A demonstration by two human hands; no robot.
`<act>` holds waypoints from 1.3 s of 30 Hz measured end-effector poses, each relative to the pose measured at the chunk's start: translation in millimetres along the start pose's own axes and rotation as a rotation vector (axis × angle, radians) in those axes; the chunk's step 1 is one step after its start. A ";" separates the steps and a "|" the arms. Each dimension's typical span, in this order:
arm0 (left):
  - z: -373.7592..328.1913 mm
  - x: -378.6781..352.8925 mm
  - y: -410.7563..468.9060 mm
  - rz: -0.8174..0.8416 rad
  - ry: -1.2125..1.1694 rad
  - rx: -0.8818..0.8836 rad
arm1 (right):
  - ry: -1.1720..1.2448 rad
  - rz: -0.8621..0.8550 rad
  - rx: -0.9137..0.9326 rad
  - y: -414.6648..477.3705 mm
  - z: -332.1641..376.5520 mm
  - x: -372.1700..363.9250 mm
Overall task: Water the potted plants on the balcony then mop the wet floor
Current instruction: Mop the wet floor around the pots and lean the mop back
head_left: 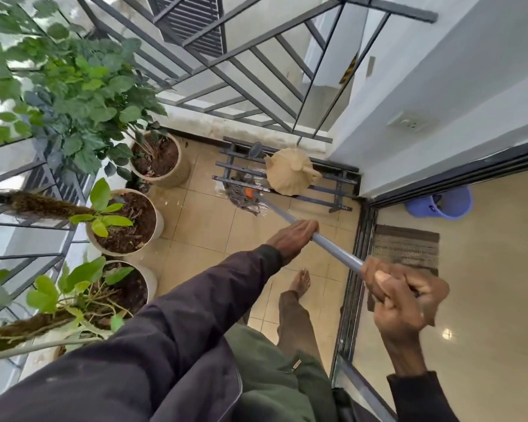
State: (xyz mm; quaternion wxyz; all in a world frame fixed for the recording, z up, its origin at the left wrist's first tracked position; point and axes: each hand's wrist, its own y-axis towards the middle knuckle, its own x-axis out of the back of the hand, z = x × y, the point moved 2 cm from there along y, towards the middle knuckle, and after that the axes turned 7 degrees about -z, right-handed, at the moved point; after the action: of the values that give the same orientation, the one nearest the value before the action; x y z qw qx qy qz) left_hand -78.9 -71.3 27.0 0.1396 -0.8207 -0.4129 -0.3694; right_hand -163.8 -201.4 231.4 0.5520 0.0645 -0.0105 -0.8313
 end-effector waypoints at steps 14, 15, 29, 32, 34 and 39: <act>-6.3 37.0 1.7 -0.167 0.008 0.127 | 0.050 0.123 0.118 63.3 40.0 -47.0; -5.5 39.4 9.2 -0.148 -0.006 0.129 | 0.053 0.062 0.143 62.2 39.6 -46.2; -22.9 -19.7 37.0 0.231 -0.063 -0.076 | 0.136 -0.544 0.145 1.9 15.8 32.0; -14.6 -21.4 49.4 0.324 0.015 -0.080 | 0.164 -0.624 0.090 -1.1 -6.5 38.5; -3.8 -29.1 56.5 0.345 0.027 -0.048 | 0.133 -0.661 0.095 3.0 -17.0 39.1; -12.1 -50.8 77.9 0.249 0.027 0.090 | 0.196 -0.734 -0.021 55.9 -11.3 59.9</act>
State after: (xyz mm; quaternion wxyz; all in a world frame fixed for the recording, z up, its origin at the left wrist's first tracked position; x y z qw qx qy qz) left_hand -43.6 -155.3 4.7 0.2265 -0.8535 -0.3219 -0.3415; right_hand -134.1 -277.6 219.5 0.2165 0.1373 0.0748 -0.9637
